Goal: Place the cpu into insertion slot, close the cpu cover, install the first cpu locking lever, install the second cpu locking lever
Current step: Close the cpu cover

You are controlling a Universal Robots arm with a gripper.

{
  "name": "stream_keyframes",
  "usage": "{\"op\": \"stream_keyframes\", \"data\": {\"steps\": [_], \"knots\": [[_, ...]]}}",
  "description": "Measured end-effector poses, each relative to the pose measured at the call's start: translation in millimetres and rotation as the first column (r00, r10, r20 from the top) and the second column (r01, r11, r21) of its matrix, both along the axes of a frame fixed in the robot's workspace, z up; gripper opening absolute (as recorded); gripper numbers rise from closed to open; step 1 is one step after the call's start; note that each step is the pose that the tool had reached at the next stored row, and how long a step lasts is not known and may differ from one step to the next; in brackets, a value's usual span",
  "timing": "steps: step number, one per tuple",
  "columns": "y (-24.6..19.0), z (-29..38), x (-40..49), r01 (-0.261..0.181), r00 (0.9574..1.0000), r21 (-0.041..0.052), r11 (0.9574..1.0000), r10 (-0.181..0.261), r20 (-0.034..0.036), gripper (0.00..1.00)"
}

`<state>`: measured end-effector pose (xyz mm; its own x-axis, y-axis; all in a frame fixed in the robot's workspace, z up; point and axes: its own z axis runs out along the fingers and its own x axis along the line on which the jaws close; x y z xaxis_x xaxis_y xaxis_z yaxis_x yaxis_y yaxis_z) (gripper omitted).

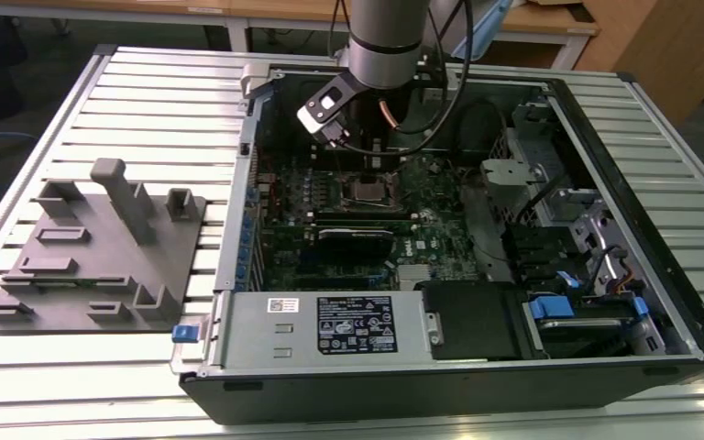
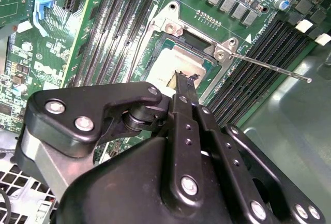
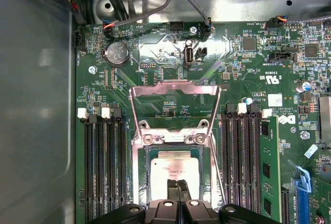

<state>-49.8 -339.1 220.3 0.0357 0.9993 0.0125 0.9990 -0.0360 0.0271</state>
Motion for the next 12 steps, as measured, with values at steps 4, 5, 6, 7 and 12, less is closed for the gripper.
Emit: {"op": "stream_keyframes", "data": {"steps": [4,5,6,7,12], "knots": [[0.0,2.7,-0.1,0.0,1.0,-0.0003,1.0,0.0,-0.0007,0.1],[0.0,4.5,0.0,0.0,1.0,-0.0001,1.0,0.0,-0.0013,0.1],[0.0,6.5,0.0,0.0,1.0,0.0,1.0,0.0,-0.002,0.1],[0.0,8.4,0.0,0.0,1.0,-0.0001,1.0,0.0,-0.0028,0.1],[0.0,17.4,0.0,0.0,1.0,-0.0001,1.0,0.0,-0.0051,0.1]]}}
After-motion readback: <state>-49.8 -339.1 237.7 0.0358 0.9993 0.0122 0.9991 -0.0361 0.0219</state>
